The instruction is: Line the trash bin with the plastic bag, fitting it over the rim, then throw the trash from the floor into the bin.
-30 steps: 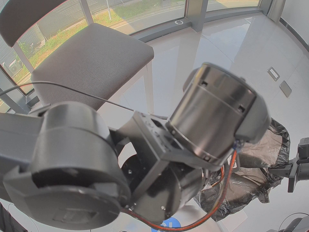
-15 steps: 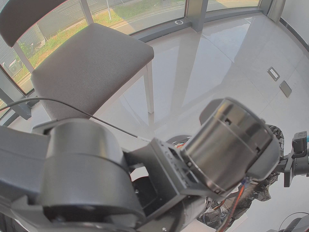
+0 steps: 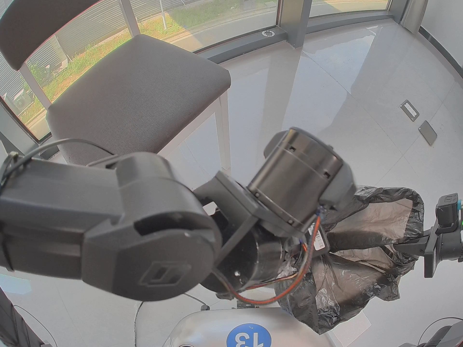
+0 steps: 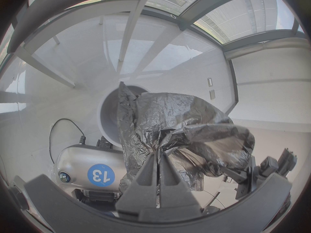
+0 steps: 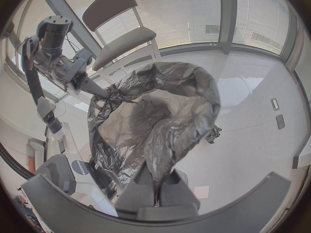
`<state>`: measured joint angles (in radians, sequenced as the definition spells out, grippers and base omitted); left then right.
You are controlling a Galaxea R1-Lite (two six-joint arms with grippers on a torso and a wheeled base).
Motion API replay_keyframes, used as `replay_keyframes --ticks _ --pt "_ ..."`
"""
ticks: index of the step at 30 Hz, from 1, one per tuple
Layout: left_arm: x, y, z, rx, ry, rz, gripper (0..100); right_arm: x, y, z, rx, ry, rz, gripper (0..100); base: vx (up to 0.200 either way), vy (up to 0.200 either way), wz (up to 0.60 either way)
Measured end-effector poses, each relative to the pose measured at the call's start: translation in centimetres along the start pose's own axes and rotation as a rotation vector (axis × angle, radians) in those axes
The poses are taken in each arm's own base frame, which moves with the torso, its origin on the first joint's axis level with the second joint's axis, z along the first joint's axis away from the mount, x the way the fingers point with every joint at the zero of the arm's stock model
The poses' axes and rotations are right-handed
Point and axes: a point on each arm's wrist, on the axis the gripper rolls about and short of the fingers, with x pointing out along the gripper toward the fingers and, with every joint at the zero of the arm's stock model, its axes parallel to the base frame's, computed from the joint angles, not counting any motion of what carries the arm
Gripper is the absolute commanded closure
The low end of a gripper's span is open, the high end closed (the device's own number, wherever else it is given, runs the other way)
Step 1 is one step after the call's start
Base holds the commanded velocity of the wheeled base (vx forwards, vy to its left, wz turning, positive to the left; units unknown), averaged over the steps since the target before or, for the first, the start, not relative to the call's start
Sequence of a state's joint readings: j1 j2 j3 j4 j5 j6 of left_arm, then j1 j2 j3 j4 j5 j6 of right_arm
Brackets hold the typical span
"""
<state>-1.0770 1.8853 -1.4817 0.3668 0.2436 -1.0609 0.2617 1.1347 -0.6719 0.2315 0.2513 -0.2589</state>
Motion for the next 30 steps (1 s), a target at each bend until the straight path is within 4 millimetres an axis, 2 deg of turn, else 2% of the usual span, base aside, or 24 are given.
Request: replay_keyframes --ticks 5,17,23,30 --pt "0.8 1.1 0.8 -0.022 -0.003 0.039 100 0.1 0.0 0.0 -0.002 0.002 0.004 100 0.000 0.000 0.00" --pt "2.5 4.2 0.7 -0.042 -0.011 0.109 100 1.1 -0.1 1.3 -0.025 -0.018 0.021 100 0.000 0.000 0.00" --pt "2.8 5.4 1.5 -0.044 -0.035 0.154 100 2.2 -0.3 2.1 -0.035 -0.019 0.031 100 0.000 0.000 0.00" --pt "2.3 7.2 1.2 -0.018 -0.039 0.214 100 4.4 -0.6 3.5 -0.059 -0.051 0.044 100 0.000 0.000 0.00"
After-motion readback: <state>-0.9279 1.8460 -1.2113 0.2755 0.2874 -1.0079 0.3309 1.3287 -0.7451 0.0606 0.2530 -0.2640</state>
